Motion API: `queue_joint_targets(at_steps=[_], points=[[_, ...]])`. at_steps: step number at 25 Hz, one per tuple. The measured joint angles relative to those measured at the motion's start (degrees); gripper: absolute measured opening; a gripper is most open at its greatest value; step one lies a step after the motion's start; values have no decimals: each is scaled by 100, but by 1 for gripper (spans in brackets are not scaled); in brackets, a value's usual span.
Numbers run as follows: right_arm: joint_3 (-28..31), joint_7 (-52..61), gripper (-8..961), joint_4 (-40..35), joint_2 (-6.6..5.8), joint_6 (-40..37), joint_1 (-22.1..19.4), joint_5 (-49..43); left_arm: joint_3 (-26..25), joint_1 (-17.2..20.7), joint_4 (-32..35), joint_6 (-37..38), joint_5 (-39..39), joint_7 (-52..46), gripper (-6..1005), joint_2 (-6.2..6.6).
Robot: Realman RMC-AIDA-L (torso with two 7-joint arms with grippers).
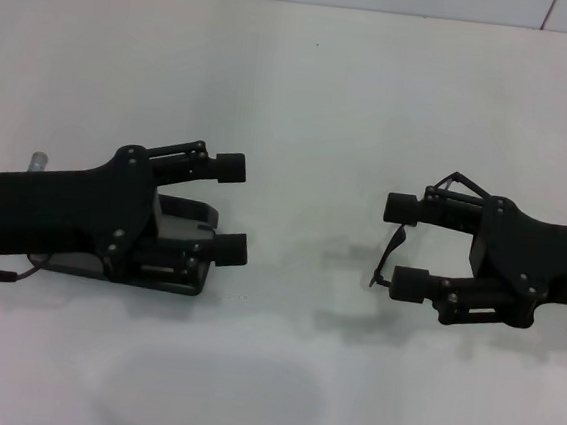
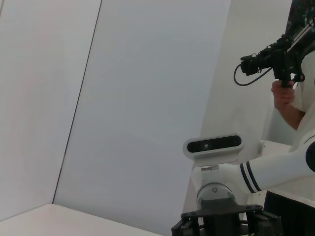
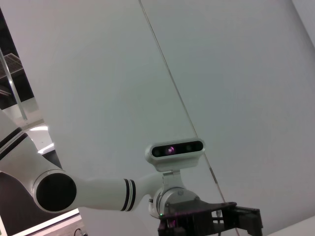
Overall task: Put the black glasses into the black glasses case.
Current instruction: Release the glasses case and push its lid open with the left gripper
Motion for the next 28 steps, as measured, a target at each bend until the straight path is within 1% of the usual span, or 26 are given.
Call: queue_joint_targets(at_steps=[13,16,17,19,20,21,22,23,24,25,26,27,28], points=[[0,0,869,0,-1,13,-20,24,-6,8,15,7,-2,0,874,-9],[75,-25,869,0,-28,35,-81,64,-64,8,204,69,-51,-33,872,9],[357,-63,869,-4,-115,2,-228,77,-114,2,385,84,-81,-105,871,26],[639,-75,869,-27,-203,-71,-383,81,-237,-3,896,63,-14,-397,870,27],[844,-84,869,-50,-244,-137,-504,82,-306,-2,1280,-11,91,-607,869,15],[1182,-111,869,-75,-302,-250,-698,83,-385,13,1965,-177,384,-966,868,-25],[1393,-126,869,-79,-325,-320,-808,84,-423,23,2477,-303,633,-1198,868,-58],[1393,-126,869,-79,-325,-320,-808,84,-424,20,2982,-429,990,-1466,867,-107],[1582,-148,869,-80,-343,-384,-926,80,-418,21,3502,-527,1387,-1718,855,-167],[1755,-170,870,-80,-352,-440,-1026,76,-418,21,3502,-527,1387,-1718,844,-167],[1872,-182,870,-80,-358,-470,-1103,65,-278,2,4806,-607,2531,-2205,832,-390],[2004,-200,870,-80,-362,-508,-1187,54,-172,1,5269,-614,2939,-2315,821,-471],[2117,-204,870,-80,-369,-537,-1273,50,-26,27,5602,-619,3323,-2366,809,-520]])
